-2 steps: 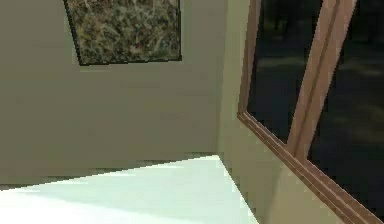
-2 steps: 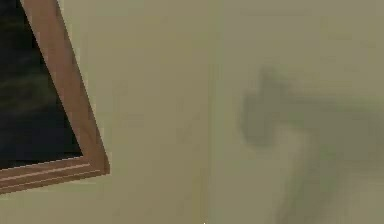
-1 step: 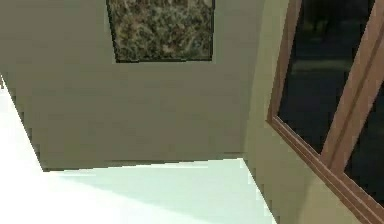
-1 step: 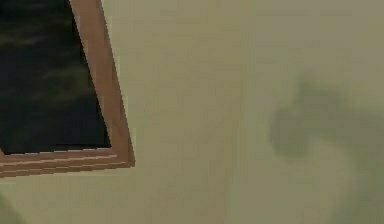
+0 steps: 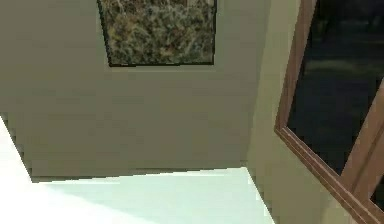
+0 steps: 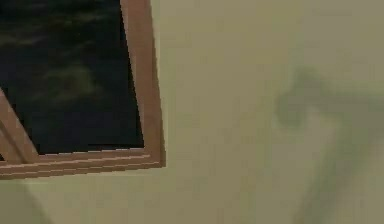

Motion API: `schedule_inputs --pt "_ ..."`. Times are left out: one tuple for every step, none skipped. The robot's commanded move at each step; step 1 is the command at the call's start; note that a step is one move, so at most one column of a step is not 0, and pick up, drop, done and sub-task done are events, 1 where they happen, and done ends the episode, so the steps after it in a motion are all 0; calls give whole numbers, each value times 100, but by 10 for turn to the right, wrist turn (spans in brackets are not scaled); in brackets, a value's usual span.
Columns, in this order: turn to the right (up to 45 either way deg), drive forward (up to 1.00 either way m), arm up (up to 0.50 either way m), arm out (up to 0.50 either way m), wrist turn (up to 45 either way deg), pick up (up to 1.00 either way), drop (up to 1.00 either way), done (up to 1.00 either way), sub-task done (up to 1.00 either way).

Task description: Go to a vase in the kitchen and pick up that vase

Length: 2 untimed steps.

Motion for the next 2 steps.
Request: schedule_inputs --pt "-450 0 0 0 0 0 0 0 0" --pt "-210 0 0 0 0 0 0 0 0"
